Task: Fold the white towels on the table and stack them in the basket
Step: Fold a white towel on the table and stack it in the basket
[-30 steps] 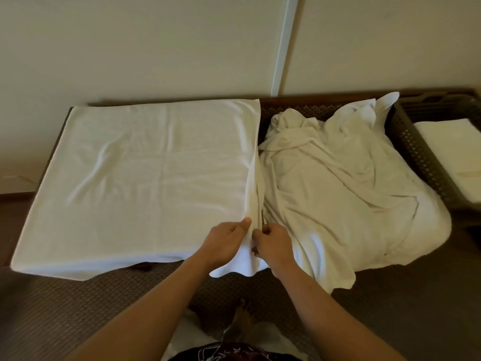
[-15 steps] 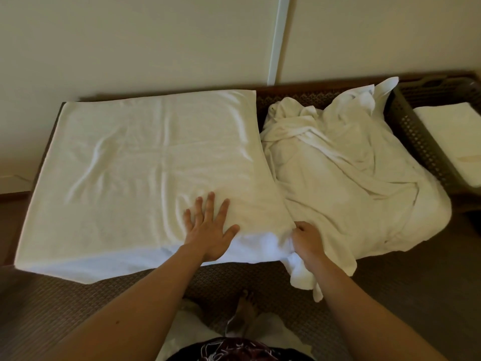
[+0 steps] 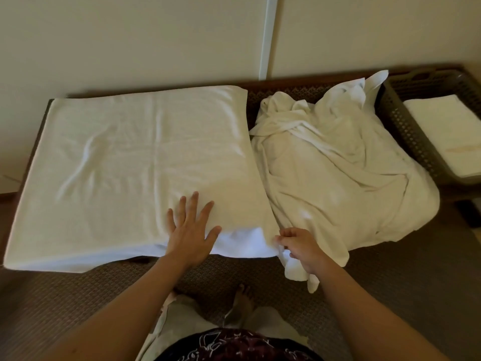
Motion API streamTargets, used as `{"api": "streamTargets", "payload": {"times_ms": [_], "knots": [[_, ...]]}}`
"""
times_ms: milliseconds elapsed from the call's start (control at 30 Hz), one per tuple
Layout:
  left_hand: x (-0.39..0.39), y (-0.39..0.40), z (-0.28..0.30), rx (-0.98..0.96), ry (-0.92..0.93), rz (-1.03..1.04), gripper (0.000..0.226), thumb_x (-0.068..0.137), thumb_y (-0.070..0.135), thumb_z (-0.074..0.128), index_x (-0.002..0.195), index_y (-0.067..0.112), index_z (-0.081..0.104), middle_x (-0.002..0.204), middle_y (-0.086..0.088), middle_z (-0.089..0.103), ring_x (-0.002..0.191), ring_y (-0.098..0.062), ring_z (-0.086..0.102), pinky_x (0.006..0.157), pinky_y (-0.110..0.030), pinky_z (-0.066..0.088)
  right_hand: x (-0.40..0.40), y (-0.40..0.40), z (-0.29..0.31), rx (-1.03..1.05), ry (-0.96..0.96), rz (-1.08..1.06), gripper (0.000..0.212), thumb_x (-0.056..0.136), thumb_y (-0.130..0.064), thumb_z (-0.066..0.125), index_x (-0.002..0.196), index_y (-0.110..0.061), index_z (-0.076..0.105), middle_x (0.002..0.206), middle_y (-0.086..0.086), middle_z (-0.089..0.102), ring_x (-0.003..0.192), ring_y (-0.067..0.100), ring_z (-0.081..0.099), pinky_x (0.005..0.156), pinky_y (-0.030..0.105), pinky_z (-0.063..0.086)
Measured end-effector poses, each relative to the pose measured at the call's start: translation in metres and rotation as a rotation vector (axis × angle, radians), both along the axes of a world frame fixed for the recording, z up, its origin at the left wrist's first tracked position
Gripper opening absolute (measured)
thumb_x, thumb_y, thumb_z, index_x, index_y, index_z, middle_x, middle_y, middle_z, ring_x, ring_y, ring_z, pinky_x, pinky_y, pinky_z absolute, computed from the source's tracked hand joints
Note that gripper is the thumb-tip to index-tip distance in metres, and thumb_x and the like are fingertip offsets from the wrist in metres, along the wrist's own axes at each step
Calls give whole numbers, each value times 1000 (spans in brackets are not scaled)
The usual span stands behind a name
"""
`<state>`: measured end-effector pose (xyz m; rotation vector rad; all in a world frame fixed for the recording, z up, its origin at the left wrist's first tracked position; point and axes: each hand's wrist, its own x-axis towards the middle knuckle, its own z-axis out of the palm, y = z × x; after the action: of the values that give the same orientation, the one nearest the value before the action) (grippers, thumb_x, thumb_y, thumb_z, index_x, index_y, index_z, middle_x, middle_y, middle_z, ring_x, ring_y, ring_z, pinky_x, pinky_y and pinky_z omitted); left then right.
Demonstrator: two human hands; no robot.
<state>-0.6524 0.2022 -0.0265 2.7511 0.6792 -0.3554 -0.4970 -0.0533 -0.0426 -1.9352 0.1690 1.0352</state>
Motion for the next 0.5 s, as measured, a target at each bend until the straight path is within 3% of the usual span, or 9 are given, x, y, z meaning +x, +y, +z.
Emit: {"api": "streamTargets", "payload": {"times_ms": [167,333,467,500], "knots": [[-26,2,-8,40,9,54,79,91,75,5,162,41,2,168,2,-26,154,-28,-25,121,-57,-13,-14,-4,-11,25,69,46,7,94,-14,66,87,-16,67,87,4,66,85,19,59,70,32,43],[-34,11,-8,39,38,23,76,90,79,0,157,48,-16,162,9,-39,152,-23,-32,122,-57,-14,-19,-8,-16,53,-158,-260,14,99,-3,60,109,-11,65,100,8,67,92,24,66,76,30,54],[-33,15,-7,28,64,-8,75,93,76,10,156,48,-21,159,9,-43,150,-24,-35,121,-57,-15,-25,-10,-16,-9,-248,-116,23,100,-6,60,121,-15,61,108,0,64,101,18,63,91,37,55],[-34,16,-7,29,69,-15,77,95,75,16,156,47,-22,159,9,-44,150,-25,-36,121,-58,-15,-26,-9,-15,10,-202,-122,22,99,-7,60,117,-19,63,108,0,66,102,19,64,87,34,55]]}}
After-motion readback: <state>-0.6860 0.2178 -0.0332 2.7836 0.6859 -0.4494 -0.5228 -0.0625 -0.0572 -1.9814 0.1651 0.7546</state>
